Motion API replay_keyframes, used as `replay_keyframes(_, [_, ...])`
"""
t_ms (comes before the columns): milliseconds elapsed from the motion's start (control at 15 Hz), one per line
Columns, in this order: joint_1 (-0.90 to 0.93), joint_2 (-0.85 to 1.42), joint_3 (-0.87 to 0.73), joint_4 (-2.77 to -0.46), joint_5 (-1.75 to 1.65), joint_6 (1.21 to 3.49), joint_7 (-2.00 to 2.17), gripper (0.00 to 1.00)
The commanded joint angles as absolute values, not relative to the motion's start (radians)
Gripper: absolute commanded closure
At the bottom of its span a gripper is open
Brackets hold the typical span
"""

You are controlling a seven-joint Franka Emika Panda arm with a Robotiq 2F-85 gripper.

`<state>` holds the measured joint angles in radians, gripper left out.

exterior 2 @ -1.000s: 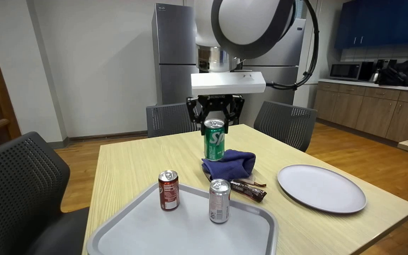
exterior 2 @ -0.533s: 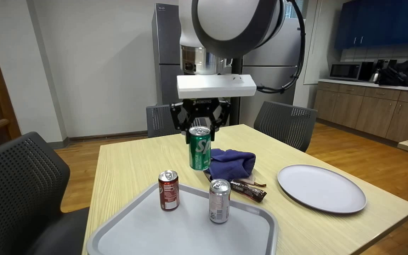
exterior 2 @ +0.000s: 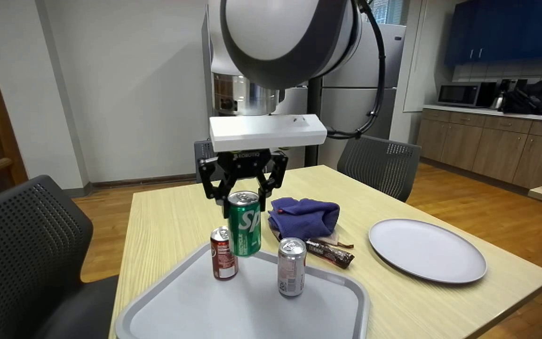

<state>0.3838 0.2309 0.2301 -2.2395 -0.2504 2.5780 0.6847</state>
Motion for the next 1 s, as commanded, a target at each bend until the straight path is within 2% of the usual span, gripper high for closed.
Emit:
replay_keyframes(0, [0.398, 0.249, 0.252, -2.233, -0.192, 2.567, 0.608, 0.62])
replay_keyframes(933, [0.45, 0.424, 0.215, -2.214, -0.163, 2.691, 0.592, 0.62])
